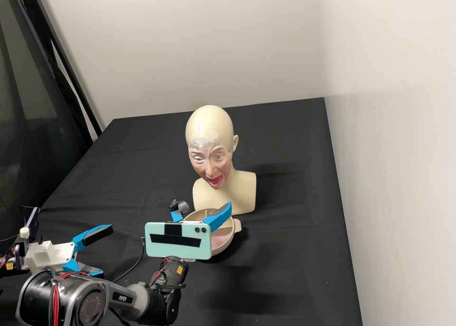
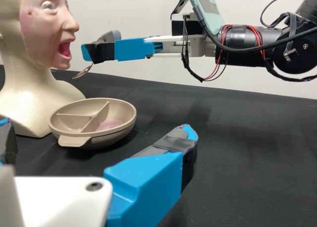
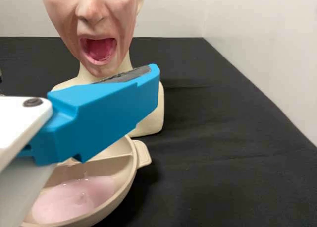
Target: Feed the grandma with a spoon
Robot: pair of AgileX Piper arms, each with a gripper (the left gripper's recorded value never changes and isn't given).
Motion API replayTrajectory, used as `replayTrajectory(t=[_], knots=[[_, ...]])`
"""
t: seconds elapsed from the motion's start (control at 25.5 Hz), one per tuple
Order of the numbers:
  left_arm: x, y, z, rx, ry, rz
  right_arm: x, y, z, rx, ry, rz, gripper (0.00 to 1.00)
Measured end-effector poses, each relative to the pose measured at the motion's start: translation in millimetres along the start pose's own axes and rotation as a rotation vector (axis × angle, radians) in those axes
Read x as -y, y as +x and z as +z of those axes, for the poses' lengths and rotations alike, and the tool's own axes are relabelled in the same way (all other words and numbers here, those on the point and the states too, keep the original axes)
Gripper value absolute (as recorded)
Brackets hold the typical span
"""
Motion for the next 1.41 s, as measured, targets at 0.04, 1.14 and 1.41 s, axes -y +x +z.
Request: replayTrajectory(t=[0.04,1.14,1.41], knots=[[0.1,0.0,0.4,0.002,0.001,-0.001,-0.2,-0.6,0.7,0.001,-0.002,-0.001,0.00],[0.4,-1.5,6.6,0.025,0.004,-0.002,1.9,-4.2,1.5,-0.018,0.005,-0.015,0.00],[0.4,-1.5,6.6,0.025,0.004,-0.002,3.3,-3.7,3.0,-0.013,0.006,-0.020,0.00]])
